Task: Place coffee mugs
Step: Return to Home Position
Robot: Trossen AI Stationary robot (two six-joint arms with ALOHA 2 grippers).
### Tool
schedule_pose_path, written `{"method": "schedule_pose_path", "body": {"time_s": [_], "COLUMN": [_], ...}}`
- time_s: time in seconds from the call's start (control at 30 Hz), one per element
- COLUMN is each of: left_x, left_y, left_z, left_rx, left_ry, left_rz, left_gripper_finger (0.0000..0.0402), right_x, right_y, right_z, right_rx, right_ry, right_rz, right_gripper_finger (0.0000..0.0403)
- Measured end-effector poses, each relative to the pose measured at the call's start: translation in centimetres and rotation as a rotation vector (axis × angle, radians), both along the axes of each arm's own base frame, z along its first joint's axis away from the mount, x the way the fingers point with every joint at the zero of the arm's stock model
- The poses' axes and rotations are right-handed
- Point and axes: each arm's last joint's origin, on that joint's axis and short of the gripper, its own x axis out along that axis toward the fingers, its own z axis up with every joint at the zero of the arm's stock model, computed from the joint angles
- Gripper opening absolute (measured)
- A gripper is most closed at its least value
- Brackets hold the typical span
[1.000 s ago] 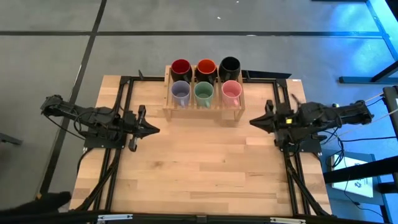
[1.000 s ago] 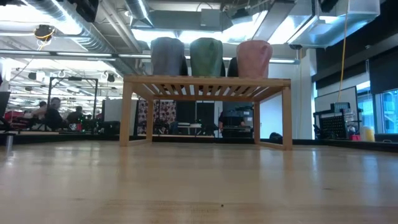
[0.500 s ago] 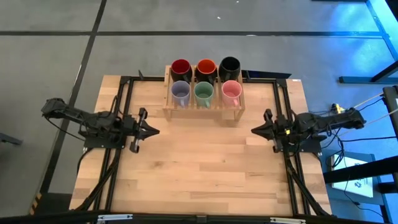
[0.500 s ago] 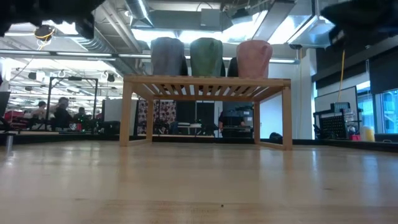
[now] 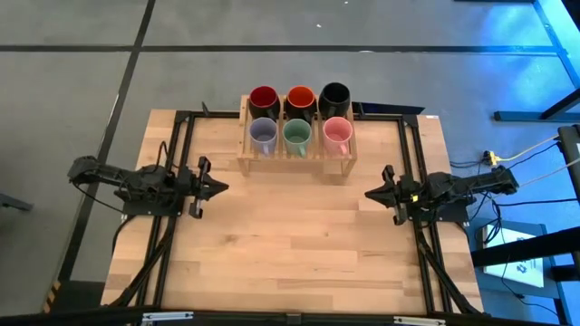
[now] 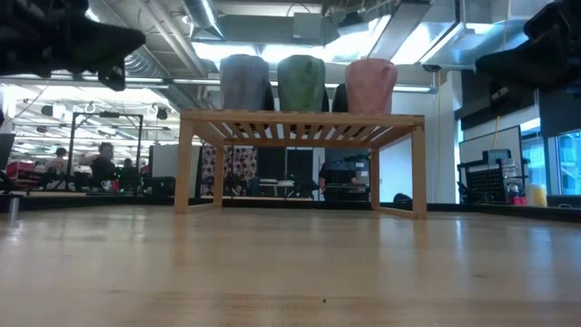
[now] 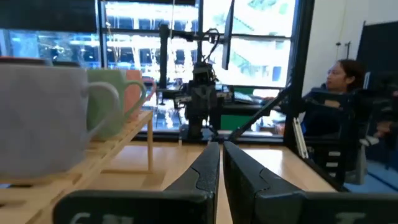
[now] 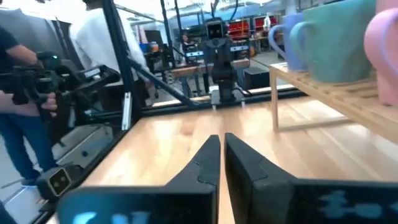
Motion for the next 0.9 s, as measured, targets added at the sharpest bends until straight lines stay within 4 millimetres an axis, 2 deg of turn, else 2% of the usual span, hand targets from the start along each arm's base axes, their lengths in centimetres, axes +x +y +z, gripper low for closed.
{"method": "schedule_pose_path", "body": {"time_s": [0.27, 0.9], "left_x": [-0.76, -0.72], "left_y": [0.41, 0.53], "left_z": [-0.35, -0.65], "left_rx": [0.006, 0.006], "left_ry": [0.016, 0.047], "left_rz": [0.028, 0.060], "left_gripper_finger": [0.0015, 0.0015], "right_x": [0.01, 0.01], "right_y": [-0.05, -0.04], "right_z": [-0.06, -0.04], "right_rx": [-0.037, -0.047], "right_ry": [0.006, 0.001], "right_rz": [-0.019, -0.018], "right_gripper_finger": [0.0010, 0.0010]}}
